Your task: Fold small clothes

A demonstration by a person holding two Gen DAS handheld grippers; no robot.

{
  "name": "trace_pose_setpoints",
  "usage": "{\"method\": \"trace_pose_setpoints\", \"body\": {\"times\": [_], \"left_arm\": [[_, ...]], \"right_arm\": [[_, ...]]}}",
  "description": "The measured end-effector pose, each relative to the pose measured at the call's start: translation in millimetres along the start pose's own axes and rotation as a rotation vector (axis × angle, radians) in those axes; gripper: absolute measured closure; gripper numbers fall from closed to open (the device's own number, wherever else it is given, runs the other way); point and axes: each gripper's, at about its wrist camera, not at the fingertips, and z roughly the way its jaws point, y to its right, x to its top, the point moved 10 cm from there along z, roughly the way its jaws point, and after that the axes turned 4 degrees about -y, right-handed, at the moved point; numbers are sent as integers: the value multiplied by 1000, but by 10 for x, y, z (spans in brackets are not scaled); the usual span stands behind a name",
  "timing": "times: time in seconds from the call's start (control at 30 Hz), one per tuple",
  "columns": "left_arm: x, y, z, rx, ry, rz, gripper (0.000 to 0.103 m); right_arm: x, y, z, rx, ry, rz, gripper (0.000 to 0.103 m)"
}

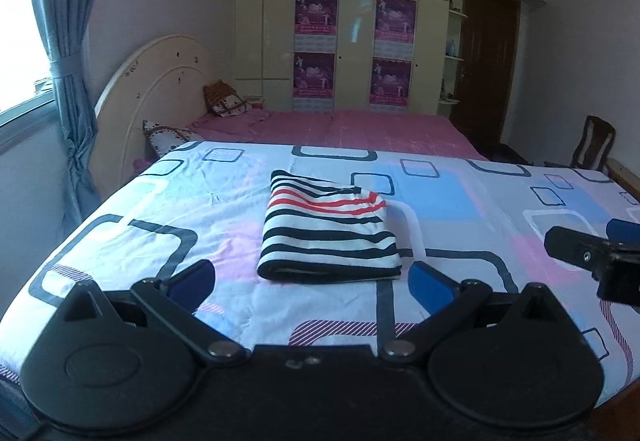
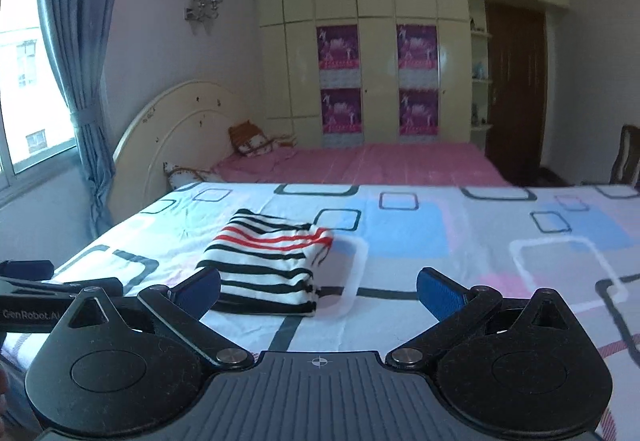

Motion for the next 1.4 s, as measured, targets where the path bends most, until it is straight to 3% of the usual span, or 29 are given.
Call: {"method": "trace_pose_setpoints", "body": {"times": [1.4], "left_arm": [[9,-157,-132,68,6,-8,0]], "right_arm": [[-52,-28,31,10,2,-30,0]]}}
